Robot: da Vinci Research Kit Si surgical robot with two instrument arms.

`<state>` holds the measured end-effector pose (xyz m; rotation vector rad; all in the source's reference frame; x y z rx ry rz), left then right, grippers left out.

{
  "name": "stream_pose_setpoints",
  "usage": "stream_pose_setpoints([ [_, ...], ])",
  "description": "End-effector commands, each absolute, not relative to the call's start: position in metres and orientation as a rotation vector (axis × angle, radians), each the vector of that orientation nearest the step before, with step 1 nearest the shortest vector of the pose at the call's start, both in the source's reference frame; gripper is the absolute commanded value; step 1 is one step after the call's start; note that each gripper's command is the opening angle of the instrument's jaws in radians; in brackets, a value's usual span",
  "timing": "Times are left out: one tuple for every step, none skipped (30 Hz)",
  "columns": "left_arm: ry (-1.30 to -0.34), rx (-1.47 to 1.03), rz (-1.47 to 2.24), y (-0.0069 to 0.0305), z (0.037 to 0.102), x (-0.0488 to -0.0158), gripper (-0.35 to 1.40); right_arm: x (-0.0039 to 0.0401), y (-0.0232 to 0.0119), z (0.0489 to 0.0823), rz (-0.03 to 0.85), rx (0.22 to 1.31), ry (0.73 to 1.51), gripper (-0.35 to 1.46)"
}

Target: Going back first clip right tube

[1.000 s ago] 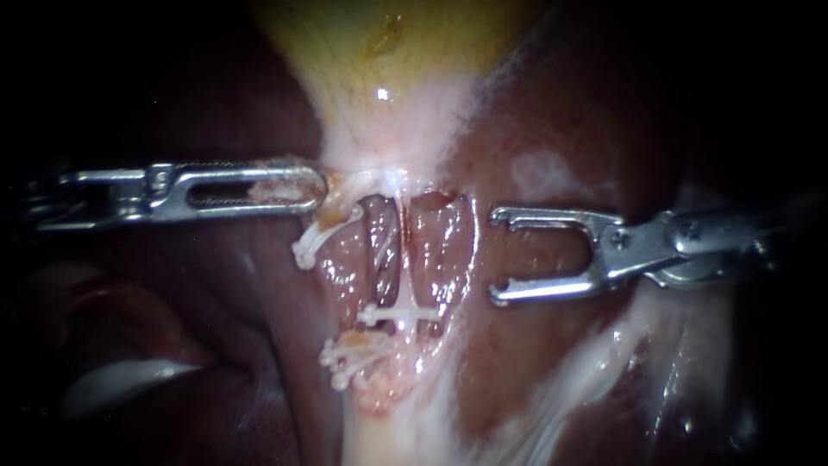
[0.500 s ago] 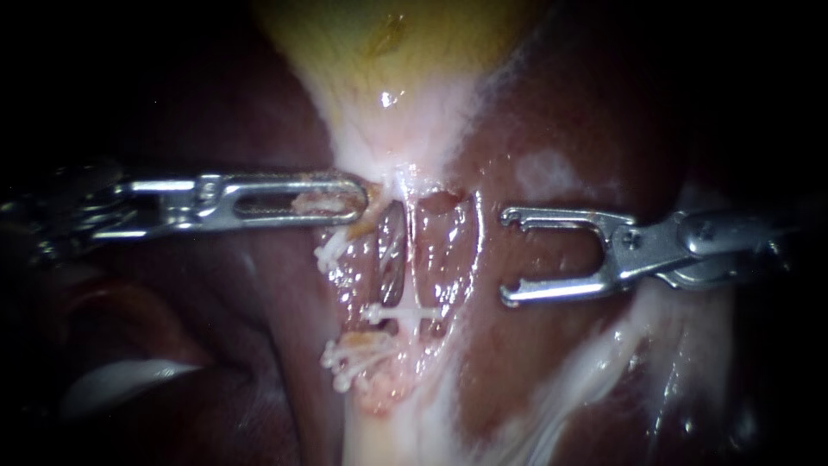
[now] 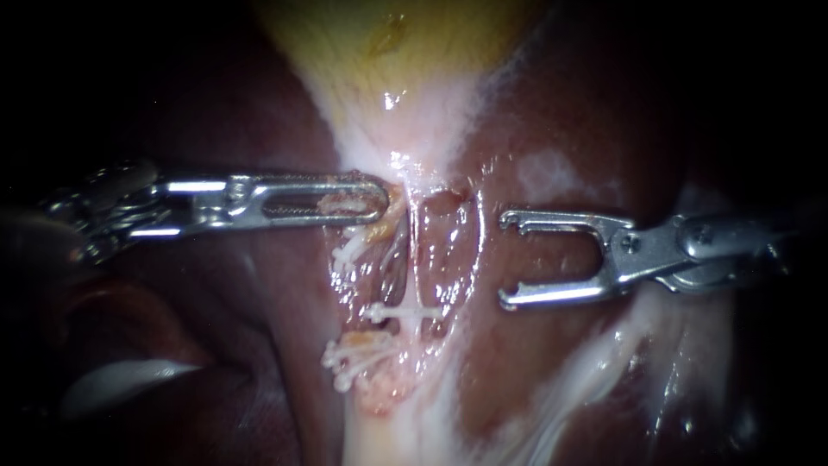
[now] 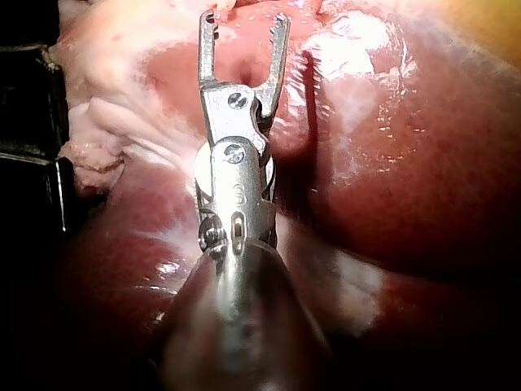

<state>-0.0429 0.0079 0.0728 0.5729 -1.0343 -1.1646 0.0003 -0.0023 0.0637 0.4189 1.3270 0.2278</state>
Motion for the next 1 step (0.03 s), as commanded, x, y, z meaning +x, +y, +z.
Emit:
stream_pose_setpoints([
  [-1.034, 0.573, -1.164, 0.0079, 0.0727, -0.0428, -0.35, 0.0004, -0.0024, 0.0638, 0.245, 0.431, 1.324, 0.50],
])
